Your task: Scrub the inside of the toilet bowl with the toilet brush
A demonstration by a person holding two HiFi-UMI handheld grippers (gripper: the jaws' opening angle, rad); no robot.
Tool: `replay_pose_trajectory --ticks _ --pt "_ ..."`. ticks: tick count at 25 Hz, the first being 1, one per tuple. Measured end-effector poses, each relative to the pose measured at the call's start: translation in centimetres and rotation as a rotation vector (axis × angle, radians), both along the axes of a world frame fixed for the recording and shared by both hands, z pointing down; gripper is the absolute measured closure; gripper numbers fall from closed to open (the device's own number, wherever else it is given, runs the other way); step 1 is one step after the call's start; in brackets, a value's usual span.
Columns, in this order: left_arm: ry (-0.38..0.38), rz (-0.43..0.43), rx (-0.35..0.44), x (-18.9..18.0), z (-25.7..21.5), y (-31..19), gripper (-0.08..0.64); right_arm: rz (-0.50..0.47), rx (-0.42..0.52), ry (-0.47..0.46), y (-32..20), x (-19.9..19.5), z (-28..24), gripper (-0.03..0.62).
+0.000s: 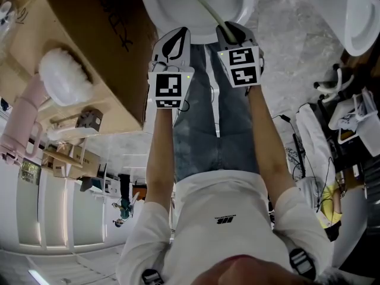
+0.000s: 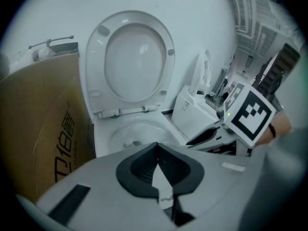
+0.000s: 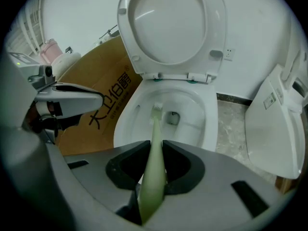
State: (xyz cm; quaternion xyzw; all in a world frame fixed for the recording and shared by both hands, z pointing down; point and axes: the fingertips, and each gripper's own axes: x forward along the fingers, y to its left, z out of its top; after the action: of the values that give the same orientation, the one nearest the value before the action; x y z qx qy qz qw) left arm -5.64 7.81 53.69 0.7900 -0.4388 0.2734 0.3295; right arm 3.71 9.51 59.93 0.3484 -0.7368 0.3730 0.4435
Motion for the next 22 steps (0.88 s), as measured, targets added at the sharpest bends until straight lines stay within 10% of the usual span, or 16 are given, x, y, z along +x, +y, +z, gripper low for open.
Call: replay_pose_trajectory --ticks 22 --pt "0.014 0.018 -0.026 -0.3 1.0 0.8 0.55 -0.011 -0.188 -0.01 3.9 -1.6 2.9 0.52"
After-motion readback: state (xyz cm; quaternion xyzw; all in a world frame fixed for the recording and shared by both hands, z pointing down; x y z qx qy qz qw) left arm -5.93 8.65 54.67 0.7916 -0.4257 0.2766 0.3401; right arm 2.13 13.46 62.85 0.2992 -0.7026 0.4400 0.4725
